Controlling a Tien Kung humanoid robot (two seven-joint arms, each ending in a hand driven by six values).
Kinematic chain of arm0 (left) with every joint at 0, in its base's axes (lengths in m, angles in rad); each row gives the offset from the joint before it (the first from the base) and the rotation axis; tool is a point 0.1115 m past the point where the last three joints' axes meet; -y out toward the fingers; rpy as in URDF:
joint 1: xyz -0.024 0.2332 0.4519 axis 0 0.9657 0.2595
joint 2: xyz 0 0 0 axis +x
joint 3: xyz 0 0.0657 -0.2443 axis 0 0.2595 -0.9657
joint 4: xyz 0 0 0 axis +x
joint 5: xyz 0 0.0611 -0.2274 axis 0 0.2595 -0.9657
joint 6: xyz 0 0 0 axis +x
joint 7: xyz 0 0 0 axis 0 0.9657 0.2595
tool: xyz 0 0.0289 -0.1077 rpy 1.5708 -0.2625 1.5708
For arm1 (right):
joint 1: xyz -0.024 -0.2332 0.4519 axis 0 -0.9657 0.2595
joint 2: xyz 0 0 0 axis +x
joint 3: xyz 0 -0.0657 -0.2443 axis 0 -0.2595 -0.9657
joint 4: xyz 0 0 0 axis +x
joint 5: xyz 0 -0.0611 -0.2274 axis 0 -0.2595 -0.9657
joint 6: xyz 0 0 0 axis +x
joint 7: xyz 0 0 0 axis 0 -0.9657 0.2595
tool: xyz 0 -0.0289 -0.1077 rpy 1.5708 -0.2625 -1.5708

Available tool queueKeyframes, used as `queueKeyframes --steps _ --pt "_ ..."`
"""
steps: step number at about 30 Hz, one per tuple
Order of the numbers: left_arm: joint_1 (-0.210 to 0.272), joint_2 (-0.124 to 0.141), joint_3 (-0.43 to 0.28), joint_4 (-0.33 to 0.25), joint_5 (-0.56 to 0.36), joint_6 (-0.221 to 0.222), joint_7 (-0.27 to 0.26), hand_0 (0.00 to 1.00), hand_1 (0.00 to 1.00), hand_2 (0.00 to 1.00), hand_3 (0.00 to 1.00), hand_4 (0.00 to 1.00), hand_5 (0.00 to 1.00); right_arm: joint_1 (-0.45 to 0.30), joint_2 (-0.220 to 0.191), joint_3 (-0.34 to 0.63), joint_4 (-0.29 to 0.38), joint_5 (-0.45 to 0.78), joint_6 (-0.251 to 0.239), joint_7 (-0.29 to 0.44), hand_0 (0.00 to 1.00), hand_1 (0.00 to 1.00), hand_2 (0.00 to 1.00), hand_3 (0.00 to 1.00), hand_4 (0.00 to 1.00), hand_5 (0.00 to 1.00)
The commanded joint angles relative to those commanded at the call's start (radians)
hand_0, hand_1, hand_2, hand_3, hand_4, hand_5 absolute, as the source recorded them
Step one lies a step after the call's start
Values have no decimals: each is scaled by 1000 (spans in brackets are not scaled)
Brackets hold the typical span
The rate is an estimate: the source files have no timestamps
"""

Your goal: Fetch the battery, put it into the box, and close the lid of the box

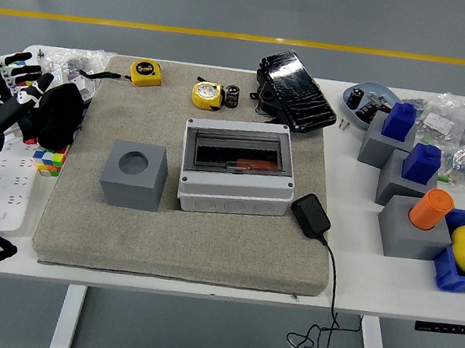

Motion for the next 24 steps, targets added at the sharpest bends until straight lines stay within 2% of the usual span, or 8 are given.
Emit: queueKeyframes --steps 15,24 --pt "5 6 13 -7 1 -4 11 468 631 601 648 998 327 -3 0 -3 0 0 0 1 610 658 681 588 987 561" --pt "9 1 17 -13 4 -5 15 468 630 603 646 998 328 -13 3 6 0 -3 -2 1 611 658 681 588 987 560"
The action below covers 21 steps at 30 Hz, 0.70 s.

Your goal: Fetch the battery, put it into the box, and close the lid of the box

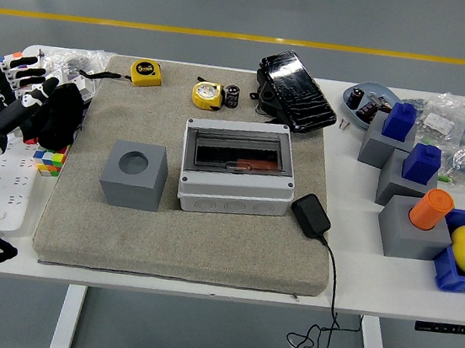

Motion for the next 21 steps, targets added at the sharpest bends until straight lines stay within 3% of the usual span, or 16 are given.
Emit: queueKeyframes --steps 21 --pt "-1 -9 -7 -7 5 -4 9 467 634 603 642 998 328 1 3 0 0 7 -1 2 609 658 681 587 986 561"
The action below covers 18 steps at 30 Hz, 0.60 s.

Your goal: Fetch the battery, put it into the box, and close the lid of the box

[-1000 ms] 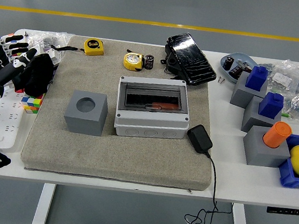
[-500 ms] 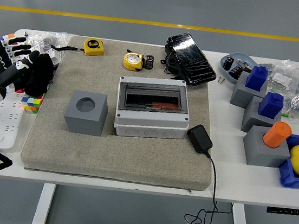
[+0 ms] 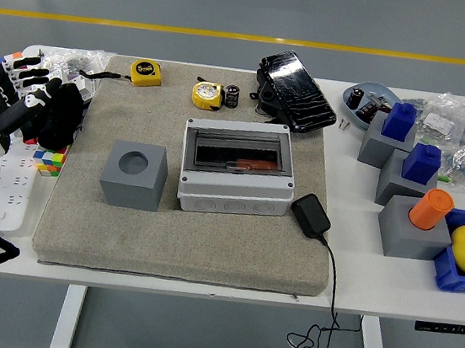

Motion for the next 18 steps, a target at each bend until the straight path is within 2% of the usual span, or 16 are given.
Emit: queueKeyframes --steps 18 --pt "-8 -4 -2 -1 1 0 2 467 635 603 642 998 333 7 -2 -2 0 13 -1 2 610 658 681 589 987 562"
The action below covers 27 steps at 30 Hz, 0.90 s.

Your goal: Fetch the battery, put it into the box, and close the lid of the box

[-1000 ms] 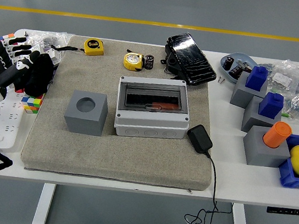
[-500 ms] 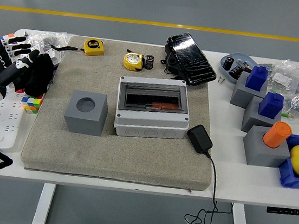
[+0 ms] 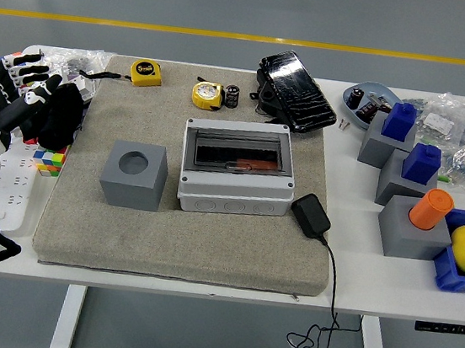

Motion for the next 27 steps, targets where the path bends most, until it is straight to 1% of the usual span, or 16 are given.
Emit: queueKeyframes --steps 14,27 --pt "-2 -1 0 1 -1 -1 1 467 634 604 642 998 335 2 -2 -1 0 0 0 -1 610 658 681 589 987 563" --pt "-2 3 6 2 -1 -2 2 466 636 603 641 998 336 4 -4 -7 0 -7 2 -3 610 658 681 589 986 564"
